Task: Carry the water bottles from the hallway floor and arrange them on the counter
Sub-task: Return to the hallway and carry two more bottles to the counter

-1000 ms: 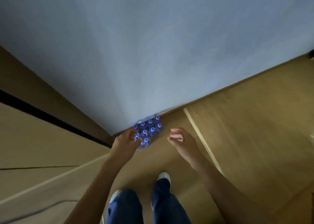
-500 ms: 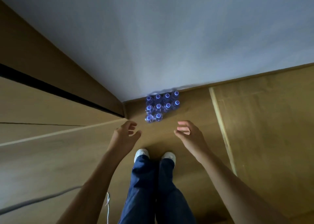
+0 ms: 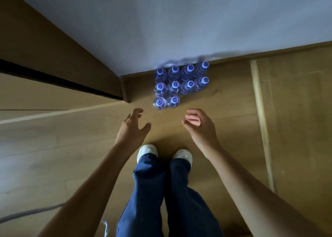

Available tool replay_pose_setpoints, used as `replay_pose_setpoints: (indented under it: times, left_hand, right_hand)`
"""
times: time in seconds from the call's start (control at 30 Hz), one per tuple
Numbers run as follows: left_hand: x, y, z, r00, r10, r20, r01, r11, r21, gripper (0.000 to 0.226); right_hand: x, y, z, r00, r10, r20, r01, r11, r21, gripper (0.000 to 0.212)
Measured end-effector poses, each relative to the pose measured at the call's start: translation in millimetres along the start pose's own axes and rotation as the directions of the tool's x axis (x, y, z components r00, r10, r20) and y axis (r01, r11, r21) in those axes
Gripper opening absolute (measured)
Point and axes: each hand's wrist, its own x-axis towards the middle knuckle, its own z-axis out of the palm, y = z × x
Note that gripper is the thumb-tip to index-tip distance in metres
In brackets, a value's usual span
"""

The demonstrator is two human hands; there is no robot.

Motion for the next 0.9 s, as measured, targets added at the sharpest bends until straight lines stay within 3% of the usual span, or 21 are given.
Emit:
replay_pose_setpoints:
  times: [0.3,0.5,0.73,0.9]
  left_hand:
    - [108.8,-73.2,103.8,0.989,0.136,-0.065,-0.134,0.99,0.035,0.054]
    - [173.3,-94.5,158.2,0.924,0.348,-0.16,-0.35,0.937,0.018,0.062]
    - [204.6,-119.3,191.3,0.891,0.377,-0.251,-0.418,0.898,-0.135,0.048]
    - [207.9,-129.7,200.3,0.848,0.477,-0.233,-0.507,0.858,-0.089,0.057]
  right_hand:
    - [129.4,102.2,46.3,0.997,-0.07,0.03,0.072,0.996,-0.051,0.037]
    - [205.1,151.0,69.9,0.97,-0.236,0.062,0.242,0.963,-0.117,0.048]
    - [246.7,186.4,91.6,0.849,-0.526,0.052,0.525,0.827,-0.201,0.067]
    - [256.8,196.2,99.9,0.776,-0.63,0.001,0.612,0.753,-0.243,0.072]
